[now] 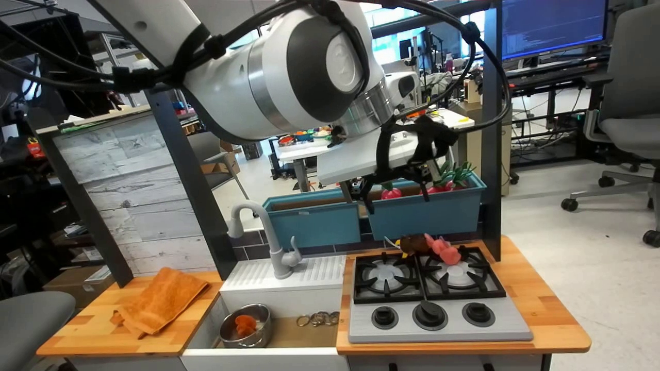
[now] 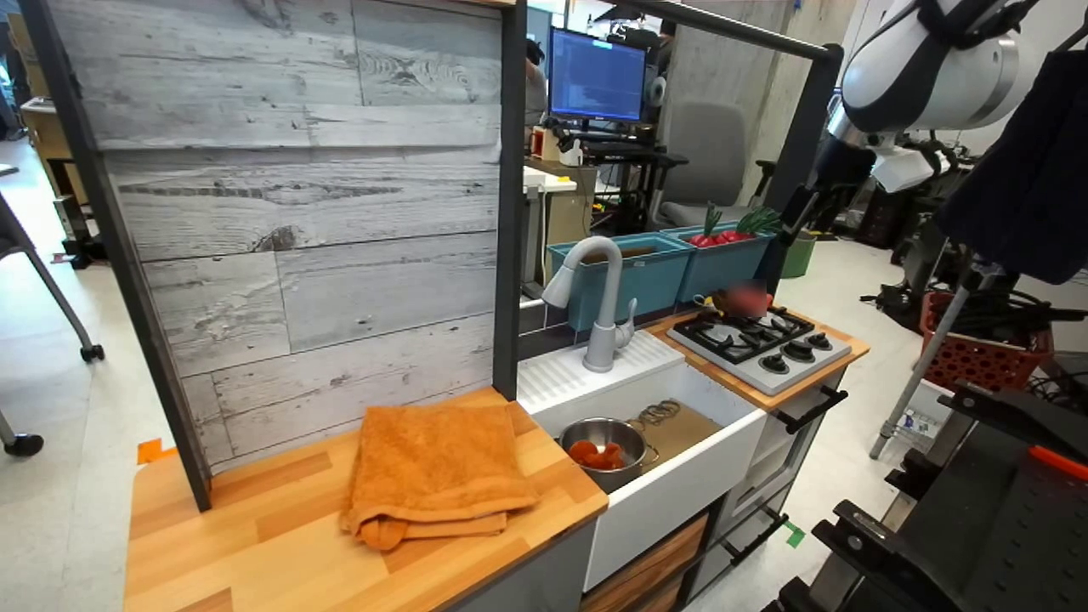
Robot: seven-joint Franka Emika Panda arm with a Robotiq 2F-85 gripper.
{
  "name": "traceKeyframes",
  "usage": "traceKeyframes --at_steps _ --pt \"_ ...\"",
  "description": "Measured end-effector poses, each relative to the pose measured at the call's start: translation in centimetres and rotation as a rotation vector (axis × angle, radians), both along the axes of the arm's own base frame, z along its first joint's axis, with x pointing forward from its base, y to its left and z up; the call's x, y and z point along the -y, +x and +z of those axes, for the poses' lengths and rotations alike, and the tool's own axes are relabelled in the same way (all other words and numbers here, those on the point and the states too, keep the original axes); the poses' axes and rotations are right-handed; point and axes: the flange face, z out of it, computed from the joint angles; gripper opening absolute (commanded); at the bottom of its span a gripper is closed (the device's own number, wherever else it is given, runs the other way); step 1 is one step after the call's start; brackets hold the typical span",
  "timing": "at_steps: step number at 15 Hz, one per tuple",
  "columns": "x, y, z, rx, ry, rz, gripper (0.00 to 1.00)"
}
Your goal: Wipe the left side of the counter with the orange towel, place the plush toys on the stove inside the silver pot in the sink
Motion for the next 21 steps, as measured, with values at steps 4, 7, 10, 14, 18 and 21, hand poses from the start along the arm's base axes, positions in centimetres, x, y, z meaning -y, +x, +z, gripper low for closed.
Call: traceKeyframes --at_steps 4,7,10,14,18,21 --pt "0.1 0.5 -2.6 0.054 -0.01 -0.026 1.0" --pt "0.4 1.5 -5.7 0.073 -0.006 -0.04 1.0" --pt "0.3 3.2 -8.6 0.099 0.003 -0.056 1.0" --pt "0.5 5.3 -9.6 0.142 0.007 -0.083 1.0" --pt "0.5 5.4 -9.6 0.144 0.006 -0.082 1.0" --pt "0.1 5.8 -10.5 0.141 -0.01 -0.111 1.0"
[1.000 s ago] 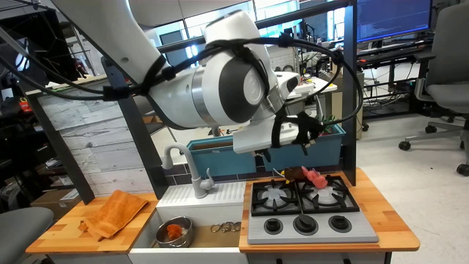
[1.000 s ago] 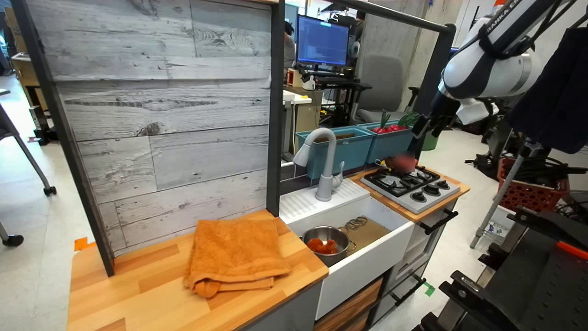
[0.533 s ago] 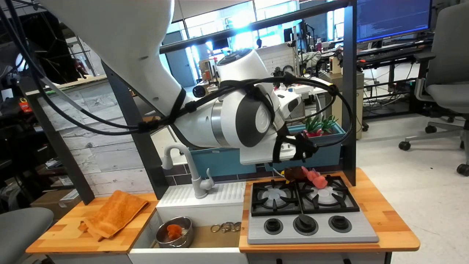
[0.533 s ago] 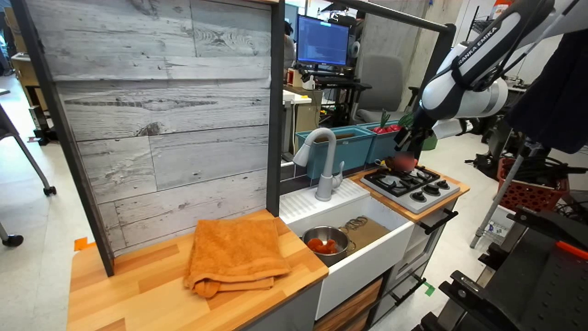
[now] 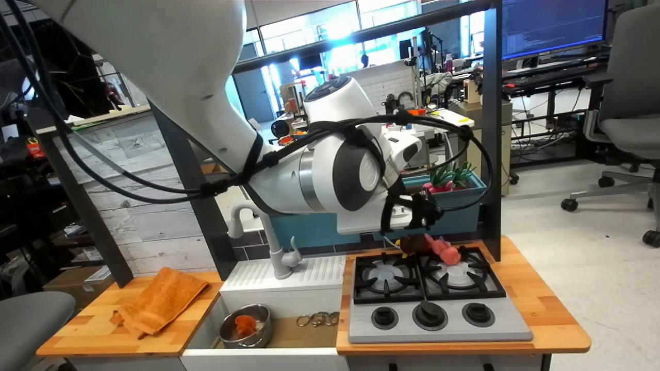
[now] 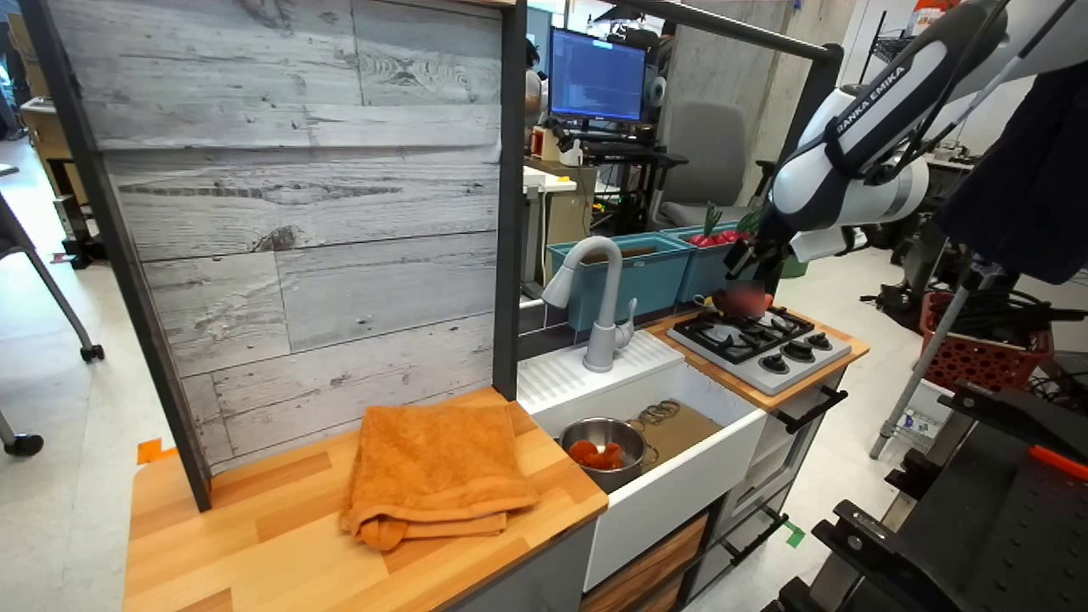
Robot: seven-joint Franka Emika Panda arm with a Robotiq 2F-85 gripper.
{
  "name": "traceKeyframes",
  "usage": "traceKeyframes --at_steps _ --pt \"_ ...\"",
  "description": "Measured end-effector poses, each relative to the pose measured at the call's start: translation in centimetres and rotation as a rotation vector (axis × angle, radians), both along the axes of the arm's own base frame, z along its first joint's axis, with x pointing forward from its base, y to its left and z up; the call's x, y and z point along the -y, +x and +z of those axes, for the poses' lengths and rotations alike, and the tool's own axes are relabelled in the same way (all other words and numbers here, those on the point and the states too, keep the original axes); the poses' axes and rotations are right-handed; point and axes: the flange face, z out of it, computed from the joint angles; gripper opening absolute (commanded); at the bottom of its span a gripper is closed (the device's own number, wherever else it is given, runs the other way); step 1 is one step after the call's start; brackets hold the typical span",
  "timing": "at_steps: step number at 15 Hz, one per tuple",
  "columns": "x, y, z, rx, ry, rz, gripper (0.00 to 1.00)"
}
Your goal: Wipe the left side of the counter with the orange towel, place the plush toys on the stove inside the silver pot in the sink
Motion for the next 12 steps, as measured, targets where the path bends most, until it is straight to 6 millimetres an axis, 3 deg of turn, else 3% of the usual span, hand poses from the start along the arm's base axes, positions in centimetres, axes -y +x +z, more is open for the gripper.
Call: traceKeyframes --at_steps 8,9,10,12 --pt "-3.6 4.3 -5.0 -0.023 -0.077 -0.122 1.0" --pt "-3.6 4.6 -5.5 -0.03 -0.081 -0.136 0.95" --pt "-3.5 4.8 -5.9 -0.038 -0.086 -0.15 0.74" --pt "-3.0 5.0 -6.5 -0.052 -0.097 -0.177 0.69"
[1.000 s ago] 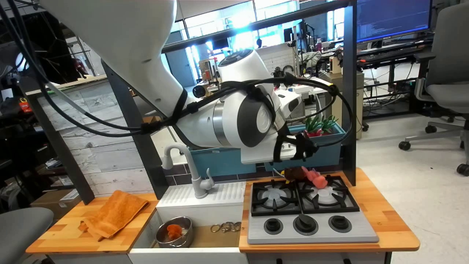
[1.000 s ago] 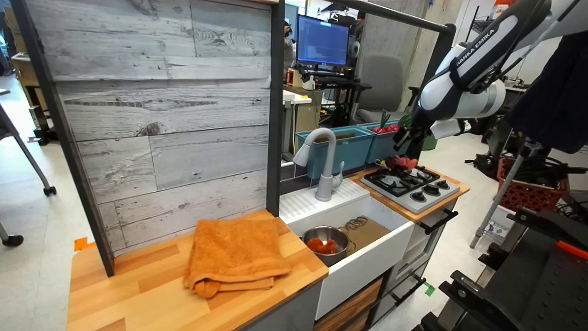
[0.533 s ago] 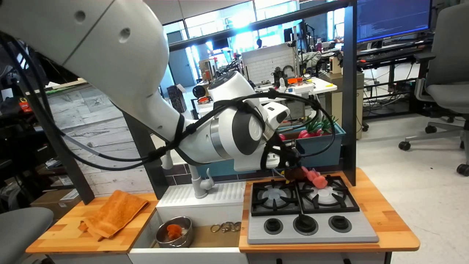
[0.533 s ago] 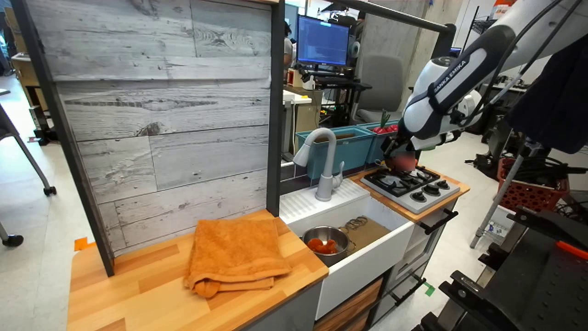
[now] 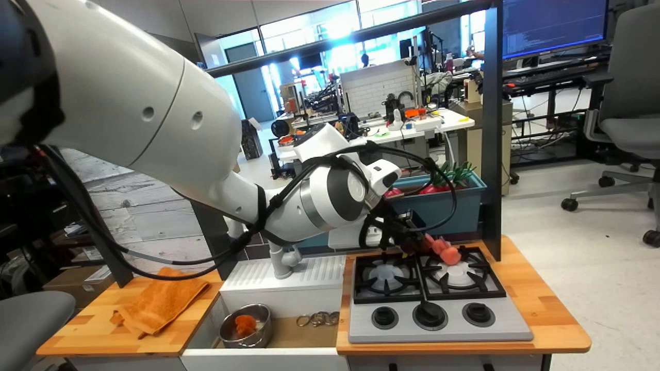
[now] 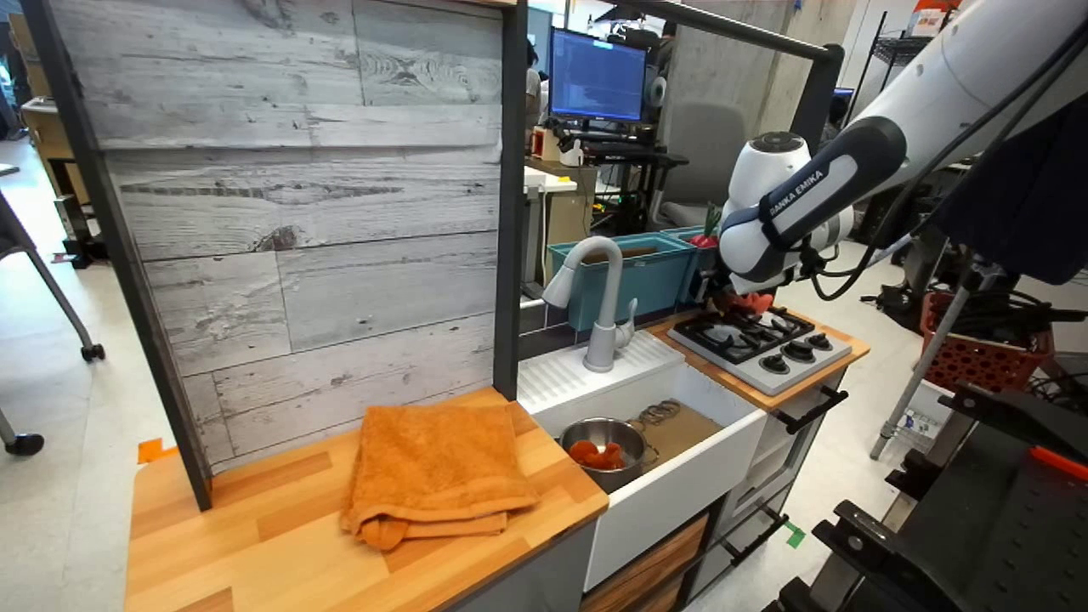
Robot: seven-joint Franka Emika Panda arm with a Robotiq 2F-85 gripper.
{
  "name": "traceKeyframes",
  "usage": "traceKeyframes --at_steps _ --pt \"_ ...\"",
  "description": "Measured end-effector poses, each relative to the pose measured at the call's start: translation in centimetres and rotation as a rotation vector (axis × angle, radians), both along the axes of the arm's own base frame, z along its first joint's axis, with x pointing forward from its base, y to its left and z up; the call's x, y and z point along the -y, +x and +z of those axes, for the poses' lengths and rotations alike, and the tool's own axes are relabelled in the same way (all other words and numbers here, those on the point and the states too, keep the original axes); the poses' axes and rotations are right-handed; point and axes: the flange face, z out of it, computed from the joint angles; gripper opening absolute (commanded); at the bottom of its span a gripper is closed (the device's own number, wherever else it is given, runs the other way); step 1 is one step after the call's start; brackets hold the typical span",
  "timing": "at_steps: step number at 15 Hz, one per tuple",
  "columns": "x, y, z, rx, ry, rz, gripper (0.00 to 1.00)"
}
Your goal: Wipe the left side of the counter with the orange towel, place the plush toys on the stove inside the silver pot in the sink
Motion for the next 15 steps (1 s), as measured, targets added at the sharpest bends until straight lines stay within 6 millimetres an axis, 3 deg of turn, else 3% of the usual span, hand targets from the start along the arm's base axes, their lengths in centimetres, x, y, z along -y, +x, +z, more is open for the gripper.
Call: traceKeyframes --at_steps 5,9,15 --pt "1.4 0.0 0.6 0.007 -0.026 -0.044 0.3" --pt "1.5 0.1 0.8 0.007 -0.032 -0.042 0.01" --pt "1.4 0.0 0.7 -0.001 -0.039 -0.029 0.01"
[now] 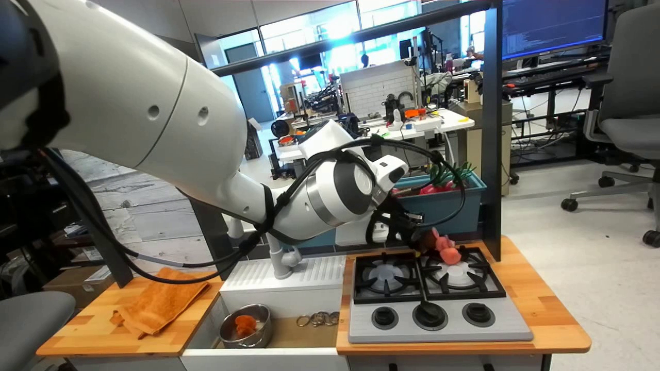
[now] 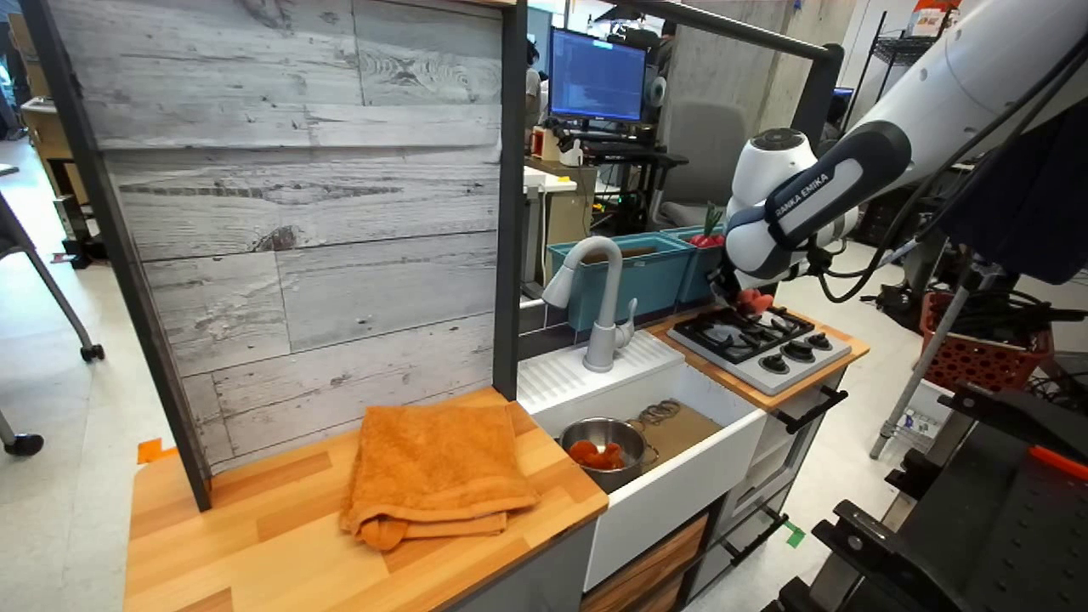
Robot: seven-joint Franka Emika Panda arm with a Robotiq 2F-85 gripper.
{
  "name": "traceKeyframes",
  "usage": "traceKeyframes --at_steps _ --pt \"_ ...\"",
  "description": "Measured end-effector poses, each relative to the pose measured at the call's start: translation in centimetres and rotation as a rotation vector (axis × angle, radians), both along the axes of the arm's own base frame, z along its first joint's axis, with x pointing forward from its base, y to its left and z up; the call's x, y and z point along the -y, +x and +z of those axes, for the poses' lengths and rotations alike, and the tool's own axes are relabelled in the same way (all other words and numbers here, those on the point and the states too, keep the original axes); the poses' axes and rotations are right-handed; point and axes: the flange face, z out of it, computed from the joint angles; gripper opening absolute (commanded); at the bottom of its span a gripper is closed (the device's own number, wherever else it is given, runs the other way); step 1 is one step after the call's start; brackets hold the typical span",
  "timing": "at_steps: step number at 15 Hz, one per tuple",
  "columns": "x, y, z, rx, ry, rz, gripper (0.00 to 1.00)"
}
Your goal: Wipe the left side of the counter with the orange towel, place the plush toys on the stove inside the silver pot in the sink
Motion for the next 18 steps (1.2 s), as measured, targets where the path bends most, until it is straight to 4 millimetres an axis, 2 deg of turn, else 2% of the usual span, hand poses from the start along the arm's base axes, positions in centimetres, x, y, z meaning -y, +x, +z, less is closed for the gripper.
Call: traceKeyframes --at_steps 4,8,14,18 --pt "-0.9 0.3 0.1 0.005 -0.009 0.082 0.01" --pt "-3.7 -0.8 -0.7 0.07 0.006 0.277 0.01" --pt "-9.2 -4.5 -2.2 0.099 0.084 0.612 0.01" --pt "-11.9 -8.6 -3.0 0.088 0.14 0.791 0.01"
